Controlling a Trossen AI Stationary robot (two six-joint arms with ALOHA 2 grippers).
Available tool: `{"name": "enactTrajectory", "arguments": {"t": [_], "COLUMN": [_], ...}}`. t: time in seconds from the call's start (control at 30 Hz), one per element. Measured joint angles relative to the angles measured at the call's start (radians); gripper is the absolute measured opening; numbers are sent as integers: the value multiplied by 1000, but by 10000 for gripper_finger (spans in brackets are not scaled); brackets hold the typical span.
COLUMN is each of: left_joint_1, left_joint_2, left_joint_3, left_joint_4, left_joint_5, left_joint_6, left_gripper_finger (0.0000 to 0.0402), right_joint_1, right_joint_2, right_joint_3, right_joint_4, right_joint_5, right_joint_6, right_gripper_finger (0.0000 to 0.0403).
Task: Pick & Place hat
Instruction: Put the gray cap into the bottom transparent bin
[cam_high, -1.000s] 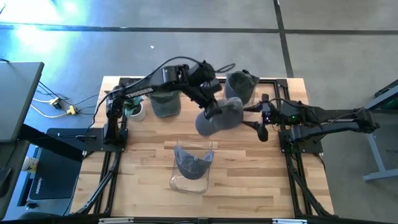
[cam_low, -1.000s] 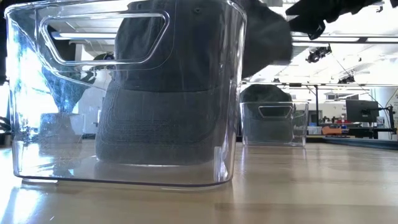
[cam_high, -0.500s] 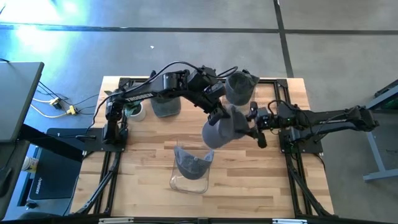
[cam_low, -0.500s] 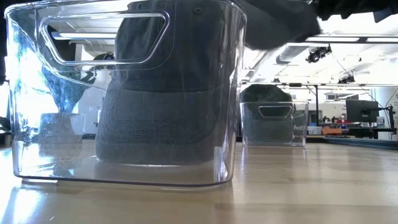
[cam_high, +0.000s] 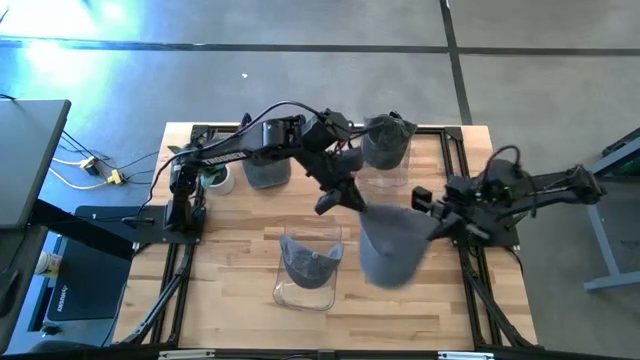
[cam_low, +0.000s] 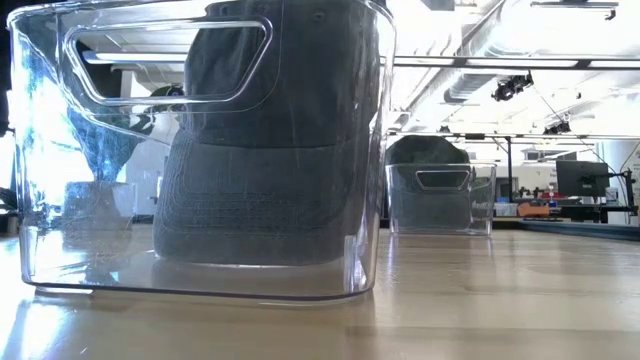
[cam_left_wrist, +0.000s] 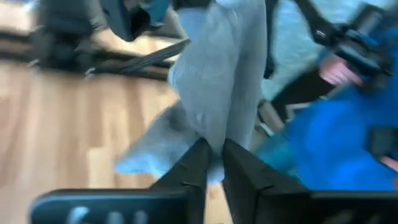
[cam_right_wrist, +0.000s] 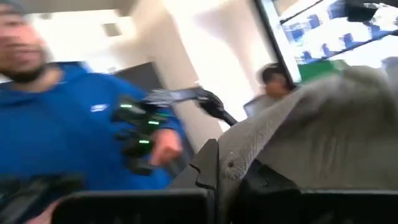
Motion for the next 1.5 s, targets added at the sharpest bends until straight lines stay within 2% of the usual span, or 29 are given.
{"name": "enactTrajectory", "arguments": {"t": [0.17,0.3,0.37,0.5,0.57,0.67,0.77,0.9,1.03,1.13,1.3,1.5], "left_joint_1": [3,1,-5,-19,-26,-44,-78,-108,-116,-115,-115,-108], "left_joint_2": [23,40,61,116,139,174,200,220,211,183,141,136], "left_joint_3": [-4,4,0,-1,-1,-1,0,-2,1,-2,-2,1], "left_joint_4": [154,376,424,436,446,531,702,865,903,880,889,898], "left_joint_5": [86,103,114,73,115,206,297,416,472,525,518,363], "left_joint_6": [27,29,28,7,-17,-46,-100,-228,-267,-308,-281,-239], "left_gripper_finger": [145,240,280,337,351,358,359,356,336,315,283,265], "right_joint_1": [15,15,15,15,15,15,15,15,15,15,15,15], "right_joint_2": [37,75,88,100,101,99,100,98,85,62,40,73], "right_joint_3": [145,226,259,303,317,330,330,330,330,329,329,329], "right_joint_4": [-180,-308,-339,-388,-393,-391,-394,-398,-413,-412,-404,-405], "right_joint_5": [-38,-65,-74,-83,-81,-81,-81,-83,-81,-120,-138,-146], "right_joint_6": [-17,-59,-79,-135,-143,-145,-147,-92,-44,9,2,-11], "right_gripper_finger": [9,9,12,5,6,11,7,6,9,4,7,3]}}
